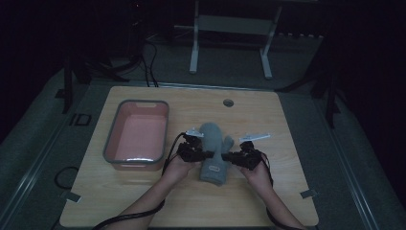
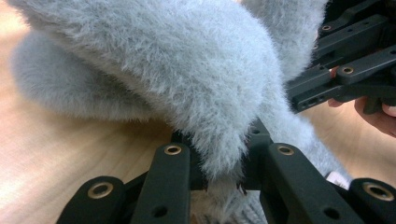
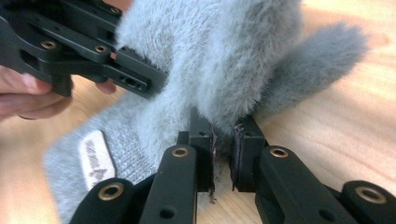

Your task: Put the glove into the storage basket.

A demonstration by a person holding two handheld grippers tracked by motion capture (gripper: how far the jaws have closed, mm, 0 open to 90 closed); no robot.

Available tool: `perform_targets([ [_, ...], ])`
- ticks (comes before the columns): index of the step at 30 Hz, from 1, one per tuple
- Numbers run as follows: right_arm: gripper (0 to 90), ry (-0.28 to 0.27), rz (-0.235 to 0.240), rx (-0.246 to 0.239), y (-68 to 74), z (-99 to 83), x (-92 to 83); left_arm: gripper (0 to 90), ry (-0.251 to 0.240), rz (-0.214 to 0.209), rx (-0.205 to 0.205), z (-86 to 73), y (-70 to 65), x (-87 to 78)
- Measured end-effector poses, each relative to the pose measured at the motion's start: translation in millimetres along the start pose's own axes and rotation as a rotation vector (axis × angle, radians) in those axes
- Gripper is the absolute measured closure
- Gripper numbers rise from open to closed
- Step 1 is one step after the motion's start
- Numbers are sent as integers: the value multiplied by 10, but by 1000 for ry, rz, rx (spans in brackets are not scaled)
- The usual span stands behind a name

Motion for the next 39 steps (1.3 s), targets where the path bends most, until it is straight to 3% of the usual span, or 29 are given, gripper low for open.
perform_targets([
  [8, 819, -48, 38, -22, 217, 192, -171, 783, -25, 11, 16, 202, -7, -278],
  [16, 821, -82, 61, -54, 410, 383, -231, 783, -28, 22, 34, 363, 49, -513],
  [22, 821, -94, 88, -88, 570, 569, -228, 784, -50, 55, 55, 451, 103, -774],
  [28, 823, -113, 119, -135, 837, 785, -151, 787, -54, 80, 63, 503, 197, -1077],
  [29, 823, -115, 121, -144, 879, 813, -131, 787, -47, 103, 77, 523, 220, -1185],
  [32, 823, -119, 132, -155, 960, 875, -86, 787, -44, 124, 80, 533, 258, -1309],
  [39, 823, -113, 183, -190, 1296, 1118, 211, 786, -38, 160, 63, 463, 467, -1686],
])
Point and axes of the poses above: each handheld gripper's, and its own axes: x roughly forward along the jaws, z roughly out of its top, y roughly to its left, the point moved 1 cm from there along x, roughly forward along the jaws, and after that the axes turned 13 degrees about x, right-handed, at the moved point
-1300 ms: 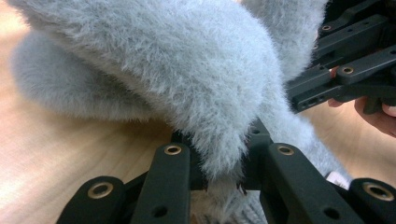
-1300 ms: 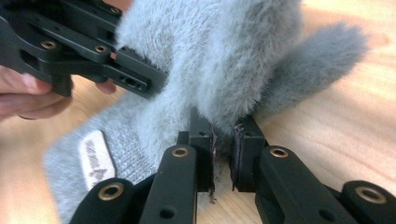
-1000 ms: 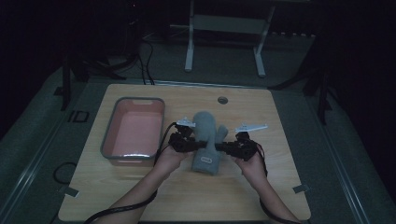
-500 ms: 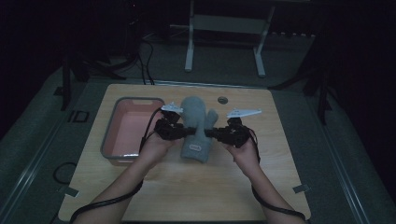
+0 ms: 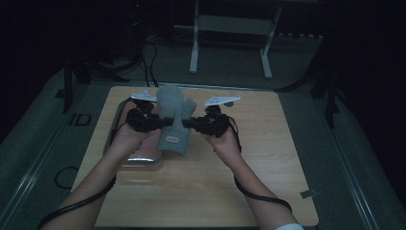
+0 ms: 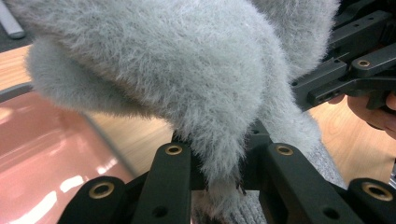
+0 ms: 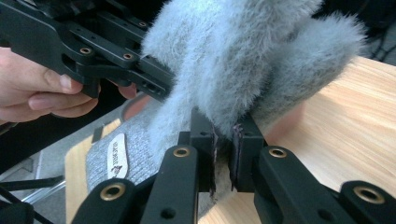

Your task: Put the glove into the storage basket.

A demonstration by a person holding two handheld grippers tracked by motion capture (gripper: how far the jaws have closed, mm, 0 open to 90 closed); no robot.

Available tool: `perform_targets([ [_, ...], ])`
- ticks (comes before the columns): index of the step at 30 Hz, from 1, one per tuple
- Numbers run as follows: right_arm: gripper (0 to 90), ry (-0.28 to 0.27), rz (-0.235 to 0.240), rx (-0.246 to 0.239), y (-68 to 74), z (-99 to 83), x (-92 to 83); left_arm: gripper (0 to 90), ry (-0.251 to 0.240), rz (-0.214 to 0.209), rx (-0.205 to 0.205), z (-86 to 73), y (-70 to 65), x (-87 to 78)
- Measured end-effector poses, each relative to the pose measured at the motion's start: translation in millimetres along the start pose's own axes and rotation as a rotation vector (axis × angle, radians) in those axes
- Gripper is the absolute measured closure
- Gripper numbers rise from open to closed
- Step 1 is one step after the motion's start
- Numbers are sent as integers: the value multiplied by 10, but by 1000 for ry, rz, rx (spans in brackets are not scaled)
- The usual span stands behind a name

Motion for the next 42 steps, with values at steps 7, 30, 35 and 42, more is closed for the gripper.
perform_targets([
  [7, 823, 9, 34, -3, 159, 170, 399, 786, 5, 52, -38, -154, 266, -277],
  [30, 822, 205, -133, 62, -25, -137, 1578, 783, 219, 112, -241, -1002, 876, 145],
  [35, 818, 273, -203, 67, -62, -220, 1744, 779, 296, 113, -255, -1071, 908, 287],
  [42, 664, 304, -240, 35, -27, -210, 1801, 737, 417, 140, -229, -1091, 913, 466],
])
Point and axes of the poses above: each handheld gripper's, and its own axes: x roughly forward along the jaws, z roughly out of its top, y roughly to its left, the point moved 1 cm from there along x, roughly forward along the jaws, and after that the axes turned 13 degrees about x, right-handed, at the moved point
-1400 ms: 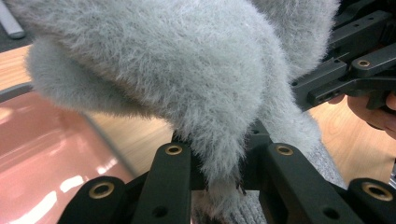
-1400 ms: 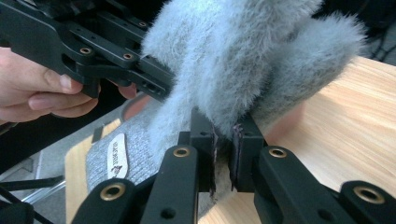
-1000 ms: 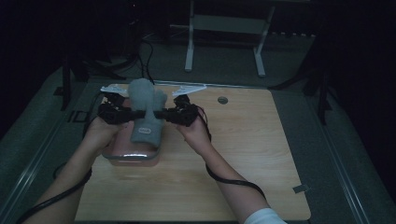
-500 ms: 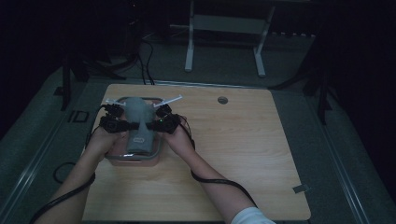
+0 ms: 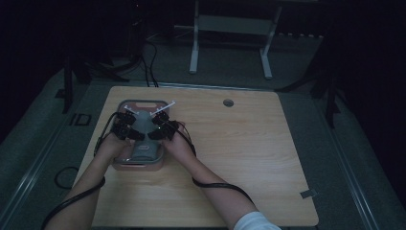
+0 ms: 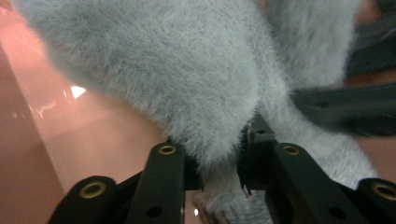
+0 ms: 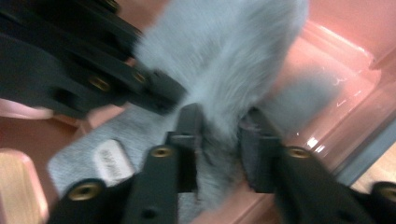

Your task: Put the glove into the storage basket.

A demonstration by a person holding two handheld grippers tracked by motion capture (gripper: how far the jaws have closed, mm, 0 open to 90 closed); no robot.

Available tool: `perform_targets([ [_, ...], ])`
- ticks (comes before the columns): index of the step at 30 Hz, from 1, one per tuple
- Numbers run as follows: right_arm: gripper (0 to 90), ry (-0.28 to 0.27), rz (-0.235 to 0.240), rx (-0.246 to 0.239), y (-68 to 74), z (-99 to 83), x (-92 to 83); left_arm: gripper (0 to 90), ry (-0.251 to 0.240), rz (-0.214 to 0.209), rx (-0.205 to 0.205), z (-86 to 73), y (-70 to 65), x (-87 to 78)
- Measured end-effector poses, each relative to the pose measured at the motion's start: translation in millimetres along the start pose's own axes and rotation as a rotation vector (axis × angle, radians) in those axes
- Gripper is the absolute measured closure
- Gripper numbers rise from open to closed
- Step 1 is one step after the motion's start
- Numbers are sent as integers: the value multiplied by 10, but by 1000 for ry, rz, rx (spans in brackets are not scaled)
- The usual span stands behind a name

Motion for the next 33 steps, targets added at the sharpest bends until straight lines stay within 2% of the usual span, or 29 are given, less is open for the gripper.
perform_targets([
  [1, 617, 7, -6, -13, 4, 11, -21, 719, 10, 10, 0, 6, -1, 20],
  [3, 584, 2, -8, -16, 9, 20, -51, 692, 15, 22, 5, 13, -4, 39],
  [4, 547, -13, -7, -28, -2, 40, -137, 606, 11, 31, 5, 15, -7, 48],
  [5, 527, -19, 0, -31, -7, 46, -166, 587, 0, 49, 5, 16, -13, 53],
  [6, 527, -19, 0, -31, -7, 46, -166, 564, 0, 49, 5, 16, -13, 53],
  [8, 469, -41, 13, -40, -28, 51, -281, 488, -18, 100, 23, 19, -35, 31],
  [9, 469, -41, 13, -40, -28, 51, -281, 464, -18, 100, 23, 19, -35, 31],
  [10, 443, -45, 25, -45, -43, 49, -317, 464, -38, 113, 22, 18, -36, 6],
  [11, 388, -47, 28, -30, -82, 39, -393, 415, -52, 120, 21, 17, -36, -18],
  [12, 388, -51, 40, -31, -100, 35, -418, 388, -63, 126, 17, 17, -41, -34],
  [13, 354, -59, 53, -22, -120, 26, -457, 354, -81, 157, 13, 13, -49, -76],
  [15, 309, -75, 69, -13, -162, 11, -537, 315, -110, 179, 16, -10, -71, -116],
  [16, 279, -81, 91, -9, -180, 2, -577, 244, -110, 179, 16, -10, -71, -116],
  [17, 254, -84, 103, -10, -196, -6, -616, 196, -163, 198, 13, -33, -107, -170],
  [18, 254, -84, 103, -10, -196, -6, -616, 177, -163, 198, 13, -33, -107, -170],
  [19, 199, -77, 128, -27, -233, -32, -695, 163, -193, 208, 17, -45, -138, -219],
  [20, 198, -73, 139, -28, -248, -43, -718, 155, -241, 194, 26, -64, -188, -290],
  [22, 193, -65, 132, -41, -288, -81, -775, 150, -277, 184, 47, -80, -260, -364],
  [25, 173, -61, 128, -67, -326, -132, -830, 146, -303, 193, 66, -98, -339, -436],
  [28, 170, -62, 117, -97, -374, -220, -904, 146, -353, 158, 96, -116, -523, -545],
  [30, 171, -66, 115, -107, -401, -268, -928, 146, -361, 148, 109, -118, -576, -563],
  [33, 171, -65, 106, -115, -444, -350, -954, 146, -381, 105, 154, -123, -783, -600],
])
Point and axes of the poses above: each handheld gripper's, and its own axes: x roughly forward along the jaws, z roughly out of its top, y roughly to its left, the point moved 1 cm from there along x, roughly forward along the jaws, and after that the axes turned 13 degrees about x, right-handed, at the moved point
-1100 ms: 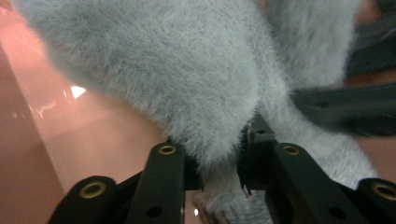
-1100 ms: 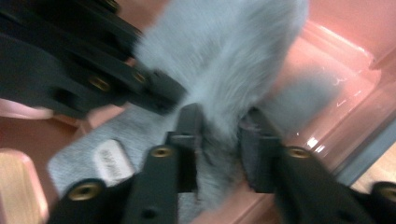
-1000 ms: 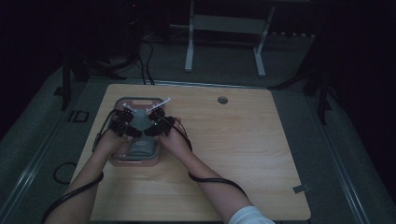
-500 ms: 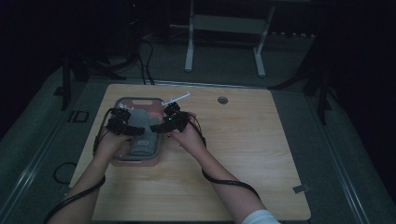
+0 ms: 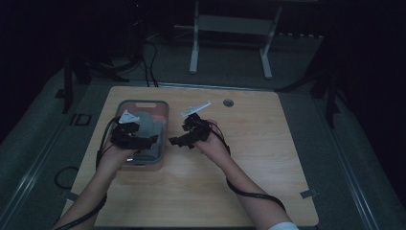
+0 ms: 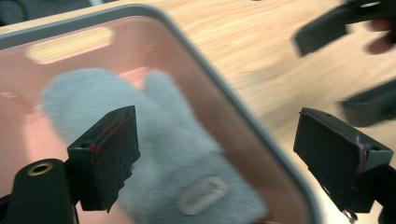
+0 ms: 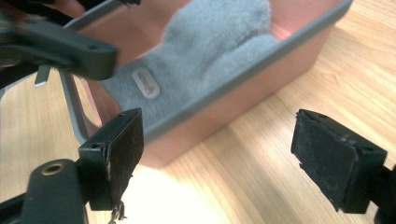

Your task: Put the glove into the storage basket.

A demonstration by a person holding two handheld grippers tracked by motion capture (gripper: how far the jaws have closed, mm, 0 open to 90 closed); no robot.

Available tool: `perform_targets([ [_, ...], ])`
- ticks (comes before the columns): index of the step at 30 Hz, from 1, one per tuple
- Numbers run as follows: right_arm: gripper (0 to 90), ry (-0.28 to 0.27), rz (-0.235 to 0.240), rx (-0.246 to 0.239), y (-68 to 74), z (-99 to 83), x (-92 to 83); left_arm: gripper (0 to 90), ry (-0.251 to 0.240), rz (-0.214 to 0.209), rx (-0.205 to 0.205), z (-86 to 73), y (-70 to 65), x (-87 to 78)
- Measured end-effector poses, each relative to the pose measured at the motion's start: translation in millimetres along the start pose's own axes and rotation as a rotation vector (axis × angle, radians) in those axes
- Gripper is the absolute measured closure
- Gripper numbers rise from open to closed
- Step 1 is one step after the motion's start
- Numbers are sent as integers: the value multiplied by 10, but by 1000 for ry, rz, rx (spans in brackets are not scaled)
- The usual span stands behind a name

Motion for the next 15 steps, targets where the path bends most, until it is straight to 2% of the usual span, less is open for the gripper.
perform_targets([
  [1, 171, 3, 0, -2, -12, -29, -13, 146, 0, 0, 0, 0, 0, 0],
  [6, 171, -10, -13, -2, -76, -129, -110, 146, -32, -37, 47, 58, -230, -51],
  [7, 171, -16, -15, -1, -83, -145, -134, 146, -46, -44, 61, 73, -311, -73],
  [8, 171, -16, -15, -1, -83, -145, -134, 146, -46, -44, 61, 73, -311, -73],
  [10, 172, -20, -21, -11, -100, -199, -211, 146, -66, -61, 82, 87, -442, -97],
  [11, 172, -20, -21, -11, -100, -199, -211, 147, -66, -61, 82, 87, -442, -97],
  [12, 171, -22, -32, -17, -123, -244, -259, 146, -78, -68, 103, 97, -528, -112],
  [13, 171, -22, -32, -17, -123, -244, -259, 147, -78, -68, 103, 97, -528, -112],
  [15, 171, -23, -43, -21, -152, -284, -293, 146, -89, -96, 108, 104, -607, -118],
])
Point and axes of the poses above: each handheld gripper's, and its own axes: x roughly forward along the jaws, z roughly out of its top, y roughly to its left, the point moved 1 cm from there along x, roughly forward along the jaws, and after that the axes turned 13 degrees about x, right-handed, at the moved point
